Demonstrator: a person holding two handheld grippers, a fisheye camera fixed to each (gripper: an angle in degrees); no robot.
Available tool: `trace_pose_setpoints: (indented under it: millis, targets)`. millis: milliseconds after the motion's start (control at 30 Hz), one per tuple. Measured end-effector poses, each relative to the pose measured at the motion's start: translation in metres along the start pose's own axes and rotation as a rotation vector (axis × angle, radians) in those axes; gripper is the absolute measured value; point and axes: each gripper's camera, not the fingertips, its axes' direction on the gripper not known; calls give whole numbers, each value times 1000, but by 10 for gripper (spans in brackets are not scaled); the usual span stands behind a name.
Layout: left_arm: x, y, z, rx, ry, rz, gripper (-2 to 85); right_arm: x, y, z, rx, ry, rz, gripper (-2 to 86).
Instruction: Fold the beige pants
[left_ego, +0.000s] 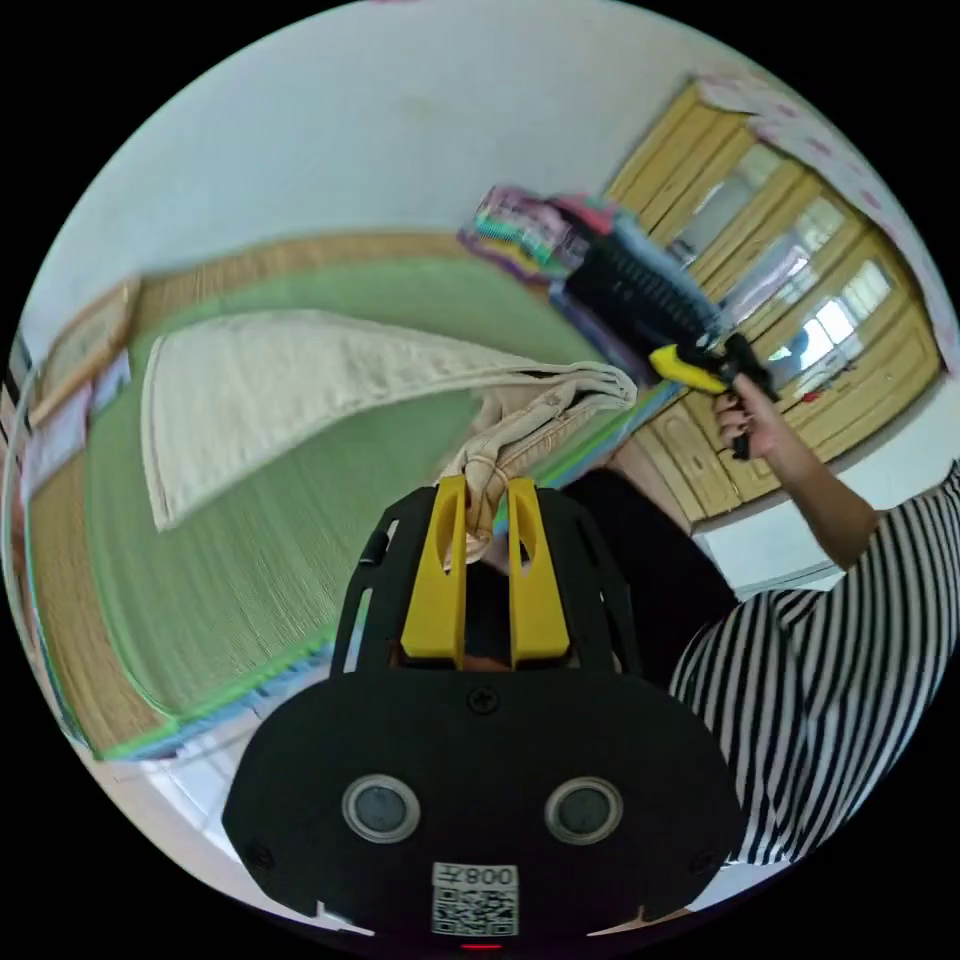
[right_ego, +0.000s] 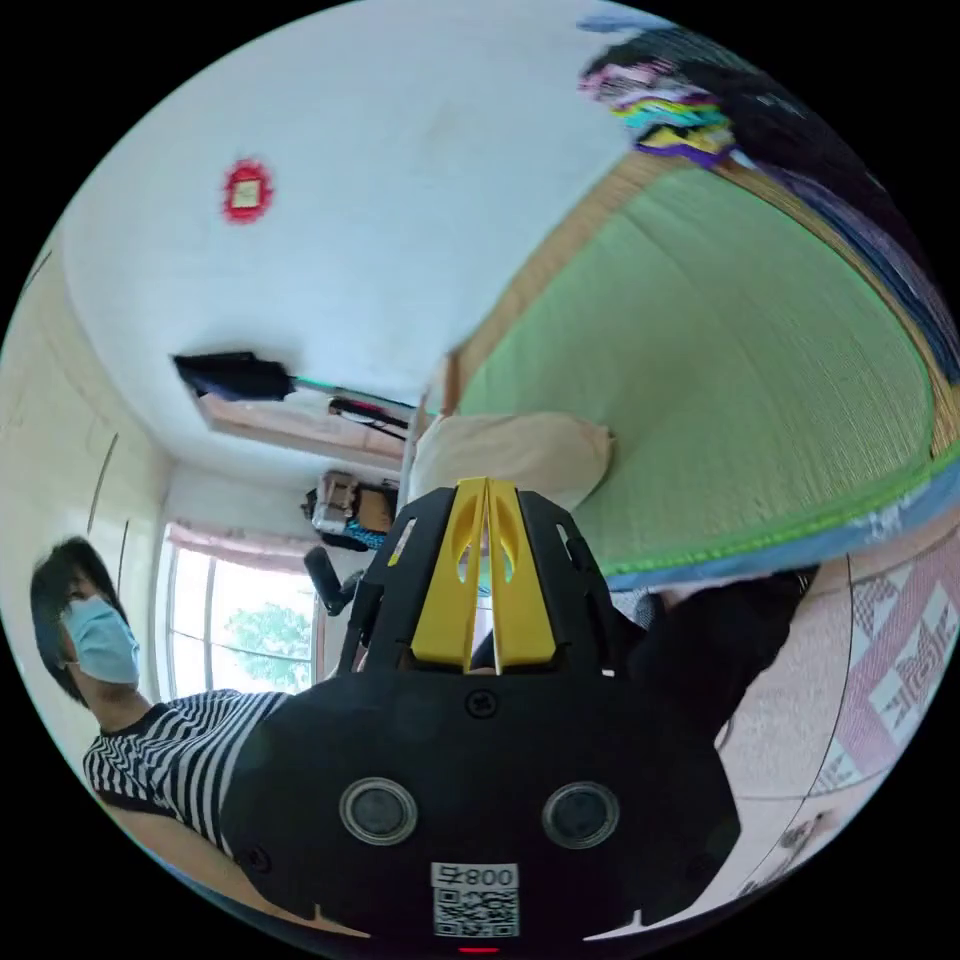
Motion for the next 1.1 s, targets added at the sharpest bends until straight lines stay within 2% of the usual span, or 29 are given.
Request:
trace_pose_setpoints:
  millis: [67,167,300,433,633,800,900,967,1100]
  targets:
    - [-9,15,7,15,112,-91,63,-8,2,35,-44,3,-23,55]
    - [-6,24,3,27,99,-130,63,-70,-9,134,-226,162,-202,48]
    - [-5,32,-4,26,126,-152,65,-169,-11,314,-515,248,-499,64]
    - [-7,39,-11,40,171,-195,66,-234,22,495,-756,432,-747,77]
    - [-9,50,-22,25,218,-219,68,-251,105,664,-945,770,-1045,109]
    - [-15,60,-36,22,256,-252,68,-250,135,683,-939,810,-1123,62]
    - [-19,64,-51,33,275,-263,67,-245,118,663,-942,737,-1033,33]
    - [-23,66,-67,63,274,-272,66,-248,90,632,-870,681,-953,28]
    - [-39,72,-122,197,228,-279,66,-258,-4,500,-627,516,-761,24]
